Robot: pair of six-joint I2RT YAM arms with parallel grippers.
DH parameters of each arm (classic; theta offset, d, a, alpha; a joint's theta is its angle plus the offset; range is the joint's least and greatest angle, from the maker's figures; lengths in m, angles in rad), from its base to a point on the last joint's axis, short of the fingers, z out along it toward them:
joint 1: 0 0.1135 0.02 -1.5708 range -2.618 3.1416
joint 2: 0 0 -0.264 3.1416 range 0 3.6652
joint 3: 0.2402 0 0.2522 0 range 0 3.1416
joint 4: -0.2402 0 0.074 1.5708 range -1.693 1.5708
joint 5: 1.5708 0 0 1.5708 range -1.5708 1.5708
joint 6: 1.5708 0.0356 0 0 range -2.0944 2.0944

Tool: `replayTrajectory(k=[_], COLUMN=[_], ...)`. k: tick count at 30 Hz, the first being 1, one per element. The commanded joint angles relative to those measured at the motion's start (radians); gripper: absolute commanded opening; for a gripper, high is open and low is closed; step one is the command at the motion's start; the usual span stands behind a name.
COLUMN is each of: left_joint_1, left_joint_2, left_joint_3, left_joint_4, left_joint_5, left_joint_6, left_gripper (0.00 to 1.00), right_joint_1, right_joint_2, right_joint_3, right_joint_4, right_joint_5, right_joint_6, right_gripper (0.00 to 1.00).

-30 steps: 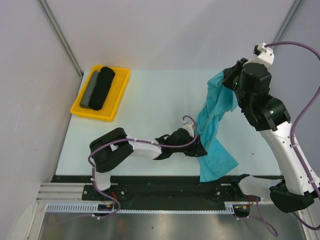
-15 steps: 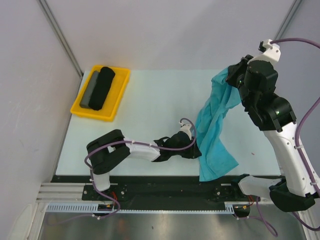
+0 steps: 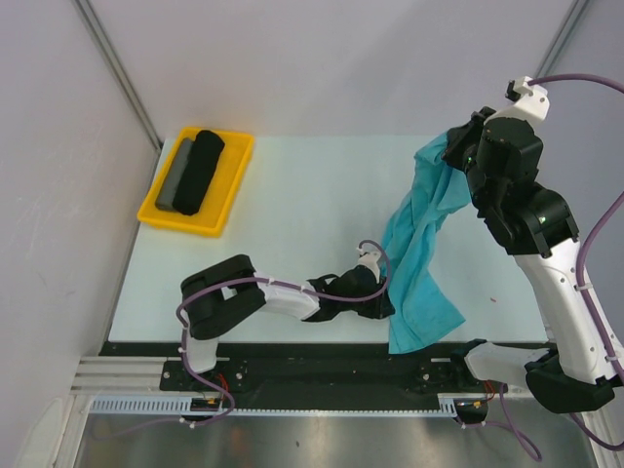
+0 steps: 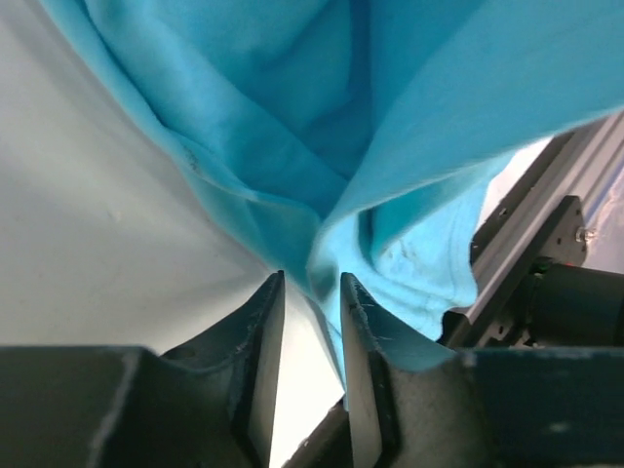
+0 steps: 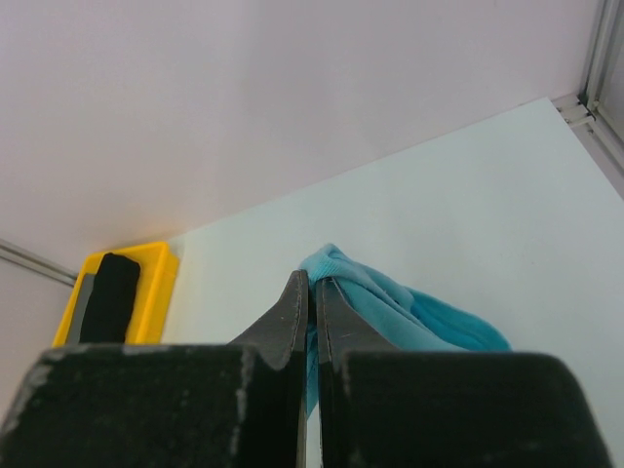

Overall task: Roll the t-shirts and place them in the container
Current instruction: Flatten out the T-shirt at the center of the board.

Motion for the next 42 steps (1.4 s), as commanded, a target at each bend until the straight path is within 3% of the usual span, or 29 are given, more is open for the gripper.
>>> replayTrajectory(k=[1, 4, 8, 16, 20, 23, 29, 30, 34, 37, 42], left_joint_1=[-0.006, -0.006, -0.005, 0.046, 0.169, 0.326, 0.599, 0.616, 0.632, 0.632, 0.630], left_joint_2=[0.019, 0.019, -0.008, -0.241, -0.392, -0.489, -0.512, -0.506, -0.480, -0.533, -0.732], left_joint_3=[0.044, 0.055, 0.075, 0.023, 0.064, 0.151, 0.591, 0.723, 0.932, 0.868, 0.485], left_joint_4=[0.042, 0.058, 0.038, -0.151, -0.365, -0.435, -0.550, -0.568, -0.660, -0.676, -0.657], left_joint_5=[-0.024, -0.008, -0.007, -0.283, -0.421, -0.445, -0.383, -0.370, -0.363, -0.353, -0.310], left_joint_6=[0.017, 0.008, 0.014, 0.077, 0.173, 0.285, 0.541, 0.565, 0.686, 0.660, 0.568], left_gripper=[0.31, 0.22, 0.00, 0.00, 0.00, 0.00, 0.00, 0.00, 0.00, 0.00, 0.00], right_joint_1=[-0.006, -0.012, -0.036, -0.116, -0.190, -0.285, -0.515, -0.539, -0.640, -0.708, -0.799], right_joint_2=[-0.009, -0.007, -0.004, 0.010, 0.039, 0.085, 0.204, 0.212, 0.241, 0.206, 0.027], right_joint_3=[0.052, 0.053, 0.052, 0.047, 0.032, 0.021, 0.185, 0.202, 0.254, 0.118, -0.290], right_joint_4=[0.043, 0.046, 0.050, 0.096, 0.185, 0.315, 0.464, 0.501, 0.520, 0.509, 0.496], right_joint_5=[0.024, 0.027, 0.027, 0.004, -0.052, -0.166, -0.379, -0.405, -0.499, -0.618, -0.771], right_joint_6=[-0.022, -0.027, -0.027, -0.025, -0.025, 0.019, 0.246, 0.275, 0.387, 0.458, 0.478], right_gripper=[0.00, 0.00, 0.00, 0.00, 0.00, 0.00, 0.00, 0.00, 0.00, 0.00, 0.00])
